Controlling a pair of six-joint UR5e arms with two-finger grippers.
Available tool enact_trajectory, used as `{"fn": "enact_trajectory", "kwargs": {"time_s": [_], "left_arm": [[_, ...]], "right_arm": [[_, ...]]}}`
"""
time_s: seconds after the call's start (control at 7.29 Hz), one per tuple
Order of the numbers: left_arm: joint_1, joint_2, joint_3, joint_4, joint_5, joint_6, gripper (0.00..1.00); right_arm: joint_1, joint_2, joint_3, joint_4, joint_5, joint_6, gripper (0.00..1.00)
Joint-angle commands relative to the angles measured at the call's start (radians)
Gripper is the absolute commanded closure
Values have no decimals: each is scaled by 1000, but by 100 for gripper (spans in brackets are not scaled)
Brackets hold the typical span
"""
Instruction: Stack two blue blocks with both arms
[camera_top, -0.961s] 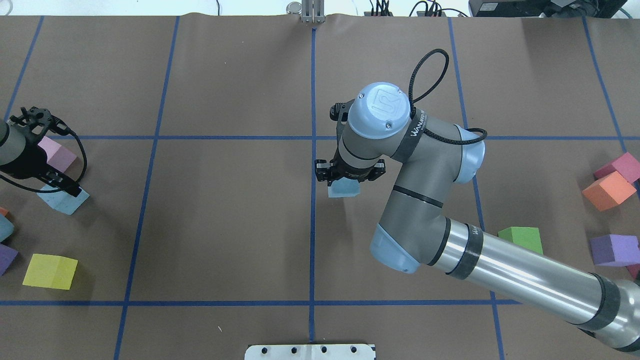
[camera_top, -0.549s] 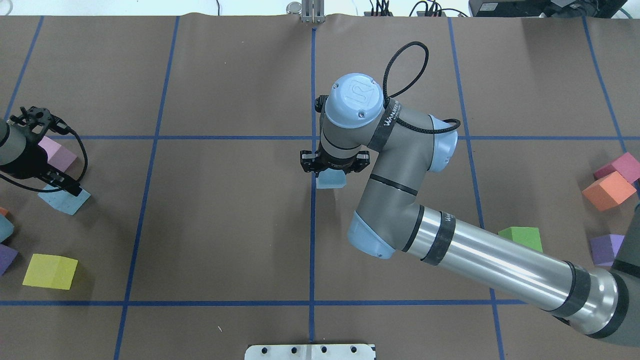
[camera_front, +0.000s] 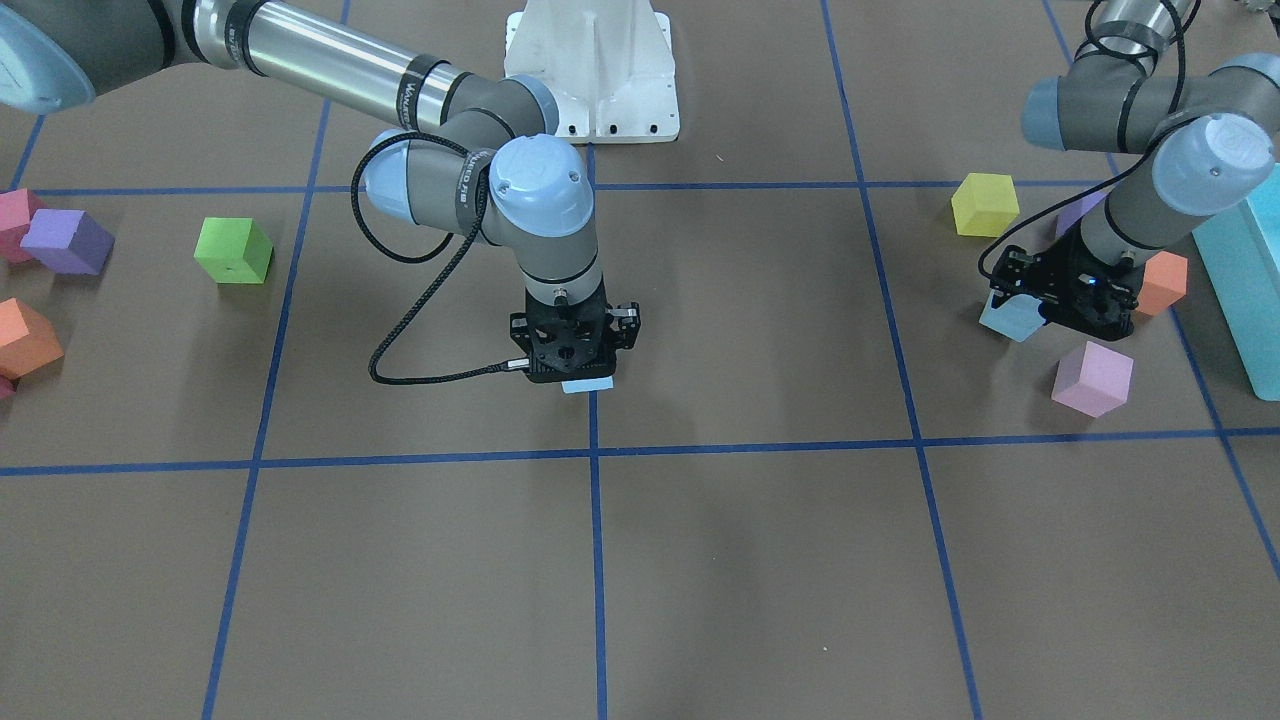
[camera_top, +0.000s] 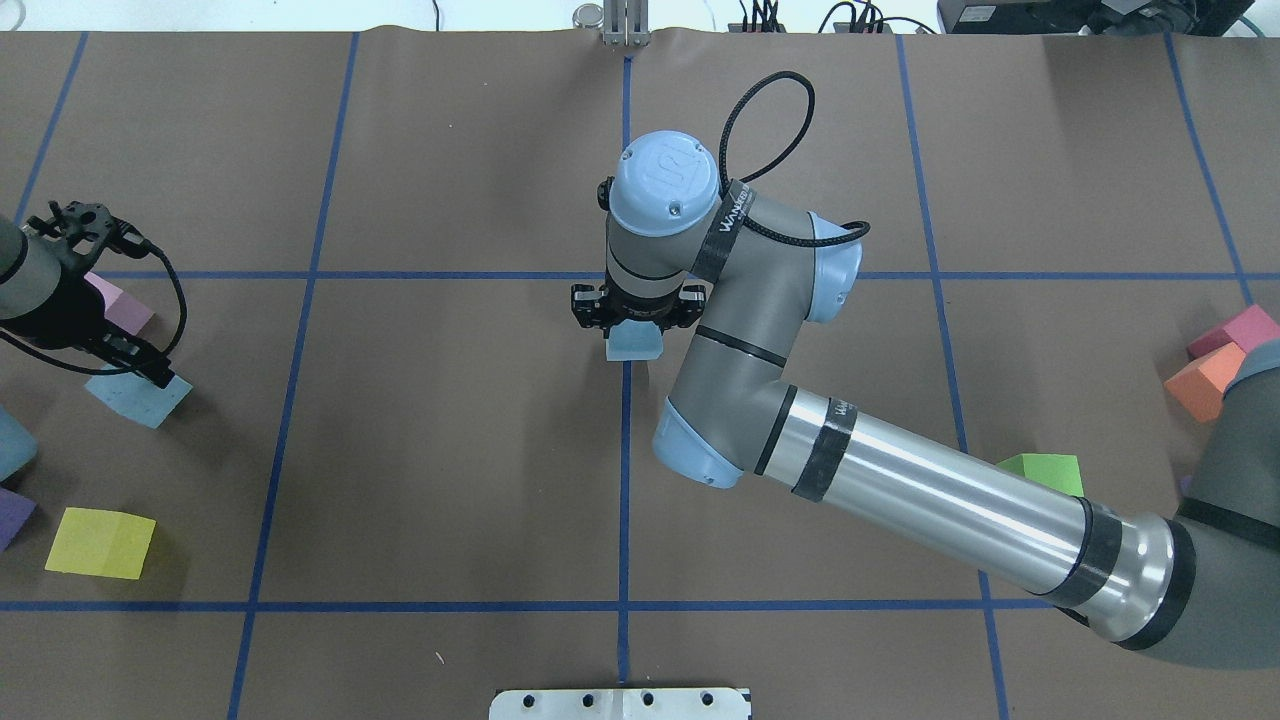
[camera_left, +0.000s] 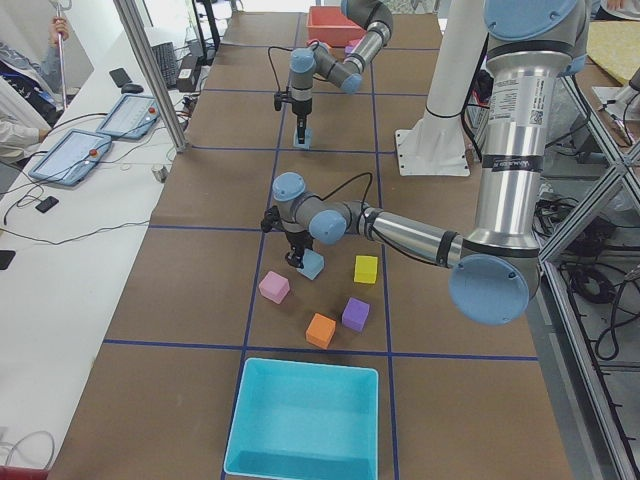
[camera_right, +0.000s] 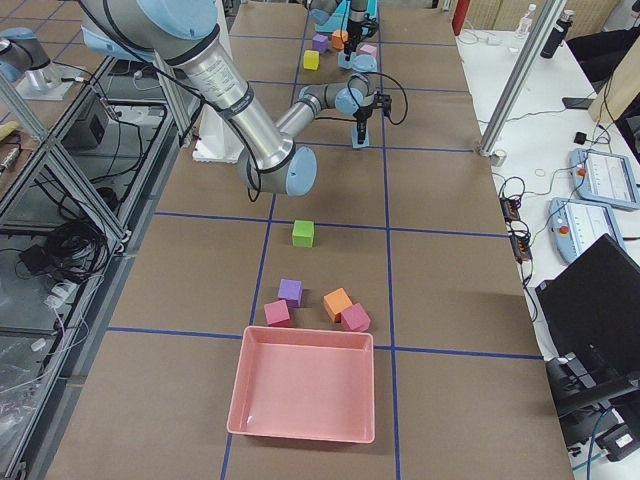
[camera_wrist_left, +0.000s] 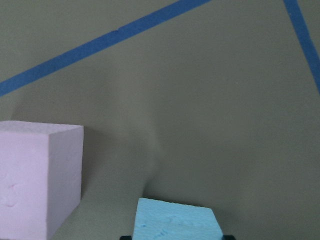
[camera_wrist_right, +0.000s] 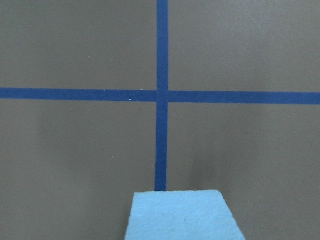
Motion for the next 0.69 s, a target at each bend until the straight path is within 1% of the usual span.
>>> {"fn": "enact_trajectory", "kwargs": {"time_s": [0.0,0.14,0.27,0.41,0.55], "left_arm": [[-4,-60,-43,142,-7,0,34],[-6,-60,-43,142,-8,0,34],[-7,-60,-45,142,-8,-2,34],[-9,-60,-45,142,-8,-2,34],[-9,-60,-45,142,-8,-2,34]], "right_arm": [[0,25,-45,1,1,-2,38],[-3,33,-62,-1,2,-2,38],[-3,33,-62,-1,2,-2,35],[-3,33,-62,-1,1,-3,22],[-1,31,-57,1,2,-9,0]]}}
